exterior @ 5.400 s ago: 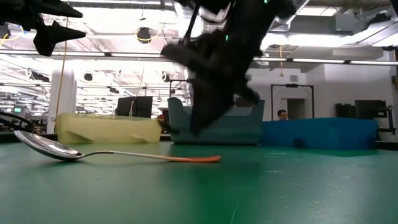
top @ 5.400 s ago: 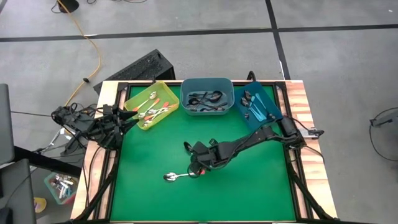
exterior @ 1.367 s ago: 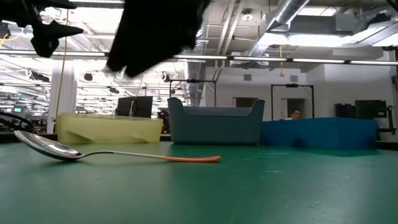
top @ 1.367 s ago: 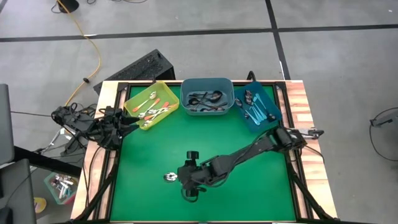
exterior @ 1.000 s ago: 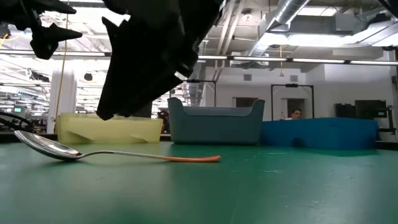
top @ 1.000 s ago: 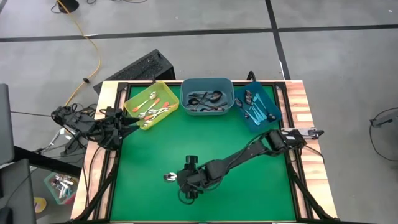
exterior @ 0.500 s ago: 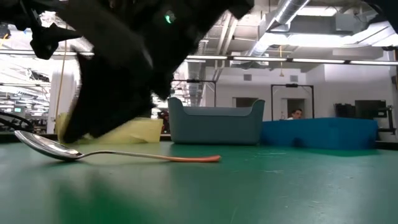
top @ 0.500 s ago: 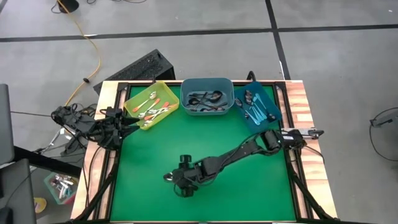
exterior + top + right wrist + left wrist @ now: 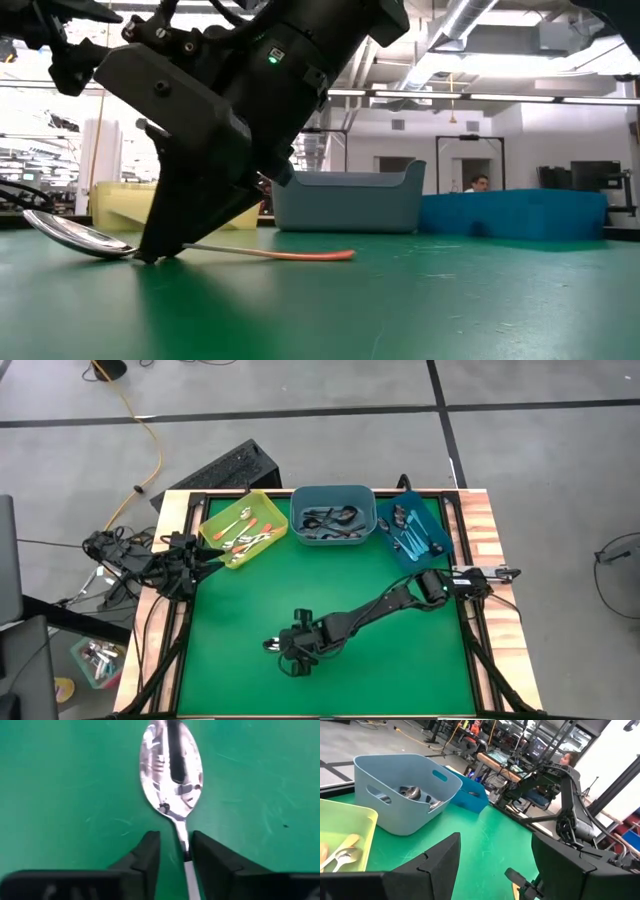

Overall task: Sort silverware by color (type)
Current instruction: Put the orange spoon into the yellow bin

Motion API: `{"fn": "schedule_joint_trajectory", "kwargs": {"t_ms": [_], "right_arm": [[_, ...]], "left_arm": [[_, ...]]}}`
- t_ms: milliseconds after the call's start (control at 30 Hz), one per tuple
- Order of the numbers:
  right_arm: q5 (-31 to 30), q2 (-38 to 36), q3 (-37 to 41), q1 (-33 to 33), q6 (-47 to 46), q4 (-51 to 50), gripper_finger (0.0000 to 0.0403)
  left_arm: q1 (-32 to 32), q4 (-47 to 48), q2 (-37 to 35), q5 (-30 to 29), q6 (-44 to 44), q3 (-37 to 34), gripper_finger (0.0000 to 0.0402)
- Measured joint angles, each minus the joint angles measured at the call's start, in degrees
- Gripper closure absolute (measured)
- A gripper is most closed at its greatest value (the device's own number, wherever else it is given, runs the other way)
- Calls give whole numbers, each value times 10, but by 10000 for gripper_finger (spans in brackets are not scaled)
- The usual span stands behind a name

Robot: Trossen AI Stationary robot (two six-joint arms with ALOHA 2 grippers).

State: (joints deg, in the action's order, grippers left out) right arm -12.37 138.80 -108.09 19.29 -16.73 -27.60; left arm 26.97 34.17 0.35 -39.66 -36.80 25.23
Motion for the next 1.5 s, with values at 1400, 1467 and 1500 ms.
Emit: {"fn": "schedule_joint_trajectory", "kwargs": {"t_ms": [1400, 1467, 1500], "right_arm": [[36, -27, -169, -137, 77, 3, 396], [36, -27, -179, -152, 89, 13, 396], [36, -26, -180, -160, 96, 20, 396]], "left_arm": [[0, -2, 0, -42, -14, 0, 173], [0, -2, 0, -42, -14, 0, 173], [0, -2, 0, -42, -14, 0, 173]]}}
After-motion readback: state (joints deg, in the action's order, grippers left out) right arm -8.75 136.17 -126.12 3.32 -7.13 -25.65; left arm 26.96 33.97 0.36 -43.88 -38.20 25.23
